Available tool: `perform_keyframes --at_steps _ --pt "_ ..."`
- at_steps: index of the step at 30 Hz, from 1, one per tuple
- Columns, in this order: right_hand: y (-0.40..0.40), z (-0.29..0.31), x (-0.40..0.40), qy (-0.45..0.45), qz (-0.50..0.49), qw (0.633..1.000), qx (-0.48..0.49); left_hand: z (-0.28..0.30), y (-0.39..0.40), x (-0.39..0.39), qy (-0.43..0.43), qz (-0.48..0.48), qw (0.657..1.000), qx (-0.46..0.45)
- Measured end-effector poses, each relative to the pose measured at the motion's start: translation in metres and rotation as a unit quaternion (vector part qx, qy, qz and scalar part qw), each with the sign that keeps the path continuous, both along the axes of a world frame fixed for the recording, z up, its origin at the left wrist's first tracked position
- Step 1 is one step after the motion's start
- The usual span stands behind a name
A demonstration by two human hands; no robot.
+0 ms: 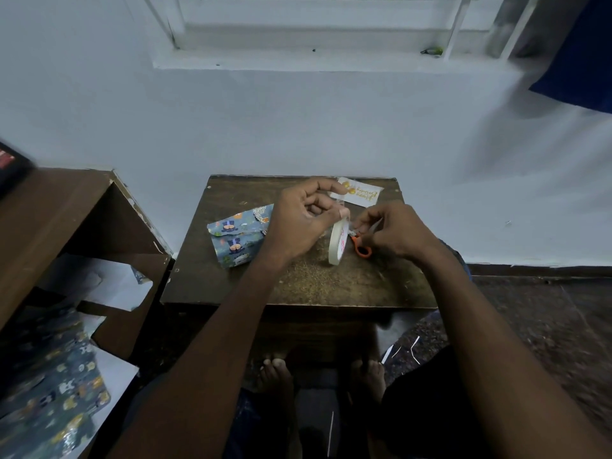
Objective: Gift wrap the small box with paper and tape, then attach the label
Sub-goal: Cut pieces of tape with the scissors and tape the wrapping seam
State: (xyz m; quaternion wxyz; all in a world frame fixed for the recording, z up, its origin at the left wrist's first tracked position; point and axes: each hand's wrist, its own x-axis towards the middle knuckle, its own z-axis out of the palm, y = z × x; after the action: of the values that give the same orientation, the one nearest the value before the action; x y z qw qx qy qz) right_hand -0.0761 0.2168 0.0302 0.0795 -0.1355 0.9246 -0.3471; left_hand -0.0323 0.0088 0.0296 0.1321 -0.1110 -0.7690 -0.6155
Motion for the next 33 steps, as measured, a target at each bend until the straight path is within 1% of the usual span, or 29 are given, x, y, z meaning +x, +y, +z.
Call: perform_keyframes --at_steps 2,4,6,9,11,15,18,21,24,27,31,33 --pt "0.000 -0.002 0.000 0.032 -0.049 0.997 0.053 0.000 0.000 0.002 0.005 0.018 1.000 -0.002" --pt "-0.003 -0.005 0.001 0.037 -0.073 0.990 0.113 -0.001 0.001 0.005 0.013 0.035 0.999 -0.009" --pt "-0.008 -0.008 0.006 0.026 -0.075 0.984 0.159 -0.002 0.003 0.010 0.014 0.050 0.998 -0.018" --pt "-0.019 -0.009 0.014 0.060 -0.069 0.972 0.215 -0.004 0.006 0.019 0.011 0.063 0.997 -0.032" --pt "-0.024 -0.011 0.016 0.078 -0.064 0.965 0.241 -0.005 0.006 0.023 0.017 0.073 0.996 -0.048" --pt "-0.022 -0.017 0.018 0.066 -0.038 0.965 0.251 -0.008 0.005 0.027 0.023 0.079 0.995 -0.047" --pt "-0.015 -0.017 0.016 0.072 -0.038 0.969 0.233 -0.009 0.005 0.028 0.010 0.082 0.996 -0.029" --pt "-0.007 -0.011 0.011 0.056 -0.049 0.976 0.203 -0.008 0.004 0.027 -0.002 0.079 0.997 -0.008" --pt "0.005 0.001 0.008 0.024 -0.053 0.993 0.103 -0.005 0.005 0.028 -0.015 0.081 0.997 0.010" --pt "0.017 0.012 0.008 0.012 -0.029 0.999 0.014 -0.002 0.005 0.030 -0.026 0.078 0.996 0.029" --pt "0.023 0.016 0.007 0.016 -0.007 1.000 -0.007 0.000 0.005 0.030 -0.033 0.077 0.996 0.038" --pt "0.027 0.019 0.008 0.011 0.002 0.999 -0.034 -0.001 0.004 0.029 -0.038 0.074 0.996 0.038"
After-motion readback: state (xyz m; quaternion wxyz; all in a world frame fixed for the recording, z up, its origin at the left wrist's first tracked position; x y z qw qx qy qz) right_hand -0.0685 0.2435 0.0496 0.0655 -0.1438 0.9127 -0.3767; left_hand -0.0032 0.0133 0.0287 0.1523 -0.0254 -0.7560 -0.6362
